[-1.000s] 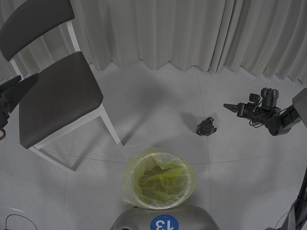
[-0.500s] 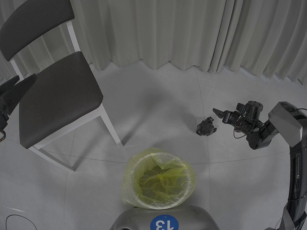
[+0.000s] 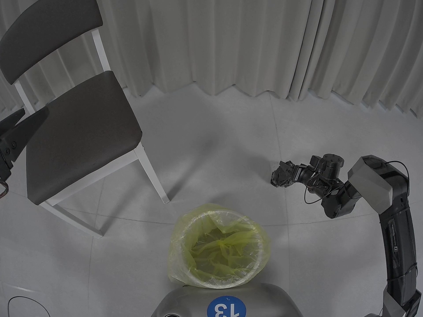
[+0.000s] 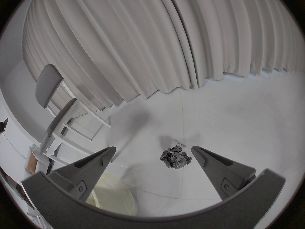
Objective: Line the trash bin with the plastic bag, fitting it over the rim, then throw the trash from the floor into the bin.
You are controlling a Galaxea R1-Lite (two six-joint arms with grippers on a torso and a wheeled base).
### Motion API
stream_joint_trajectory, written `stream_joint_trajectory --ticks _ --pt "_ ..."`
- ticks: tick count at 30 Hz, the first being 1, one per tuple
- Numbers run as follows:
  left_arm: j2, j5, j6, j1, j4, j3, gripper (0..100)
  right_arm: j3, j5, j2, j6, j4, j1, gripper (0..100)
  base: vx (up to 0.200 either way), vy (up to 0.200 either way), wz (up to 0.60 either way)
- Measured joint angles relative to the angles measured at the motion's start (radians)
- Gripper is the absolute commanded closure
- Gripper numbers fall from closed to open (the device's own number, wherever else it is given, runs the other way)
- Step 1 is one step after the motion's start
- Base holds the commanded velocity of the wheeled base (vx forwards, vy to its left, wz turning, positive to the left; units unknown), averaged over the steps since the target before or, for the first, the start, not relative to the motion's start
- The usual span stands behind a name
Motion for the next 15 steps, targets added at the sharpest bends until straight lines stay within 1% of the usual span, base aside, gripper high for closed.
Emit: stream_joint_trajectory --ticks 15 --pt "-0.005 -0.006 0.016 0.003 -0.015 0.003 0 -0.142 -0.067 0.138 0.006 0.004 0.016 0 0.000 0.000 0.00"
